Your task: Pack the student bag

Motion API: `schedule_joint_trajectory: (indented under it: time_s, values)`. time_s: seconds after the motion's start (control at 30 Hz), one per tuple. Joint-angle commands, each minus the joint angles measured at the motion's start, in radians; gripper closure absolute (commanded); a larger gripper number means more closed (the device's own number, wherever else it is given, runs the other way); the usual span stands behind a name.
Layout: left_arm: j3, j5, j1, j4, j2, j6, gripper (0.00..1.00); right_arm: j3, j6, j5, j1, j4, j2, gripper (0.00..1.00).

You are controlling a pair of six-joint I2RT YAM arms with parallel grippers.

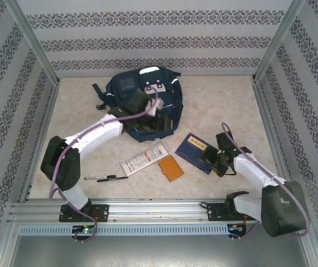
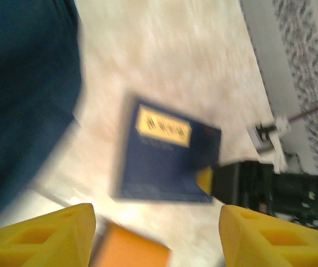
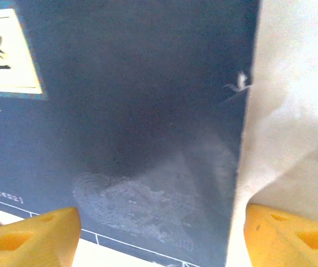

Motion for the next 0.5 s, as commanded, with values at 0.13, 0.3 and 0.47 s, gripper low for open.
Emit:
schedule_joint_trajectory:
  time_s: [0.13, 0.3, 0.47]
  values:
    - [-0.133, -0.034, -0.143, 0.1, 0.04, -0.379, 0.45, 0.023, 0.069, -0.26, -0.019, -0.003, -0.128, 0.32]
    - [-0.084, -0.1, -0.191, 0.058, 0.111, -0.403, 0.44, 0.148, -0.116, -0.147, -0.177, -0.047, -0.078, 0.38]
    - [0.027, -0.126, -0.193, 0.067, 0.219, -0.412, 0.46, 0.257, -0.281, -0.213, -0.172, 0.052, 0.152, 0.46]
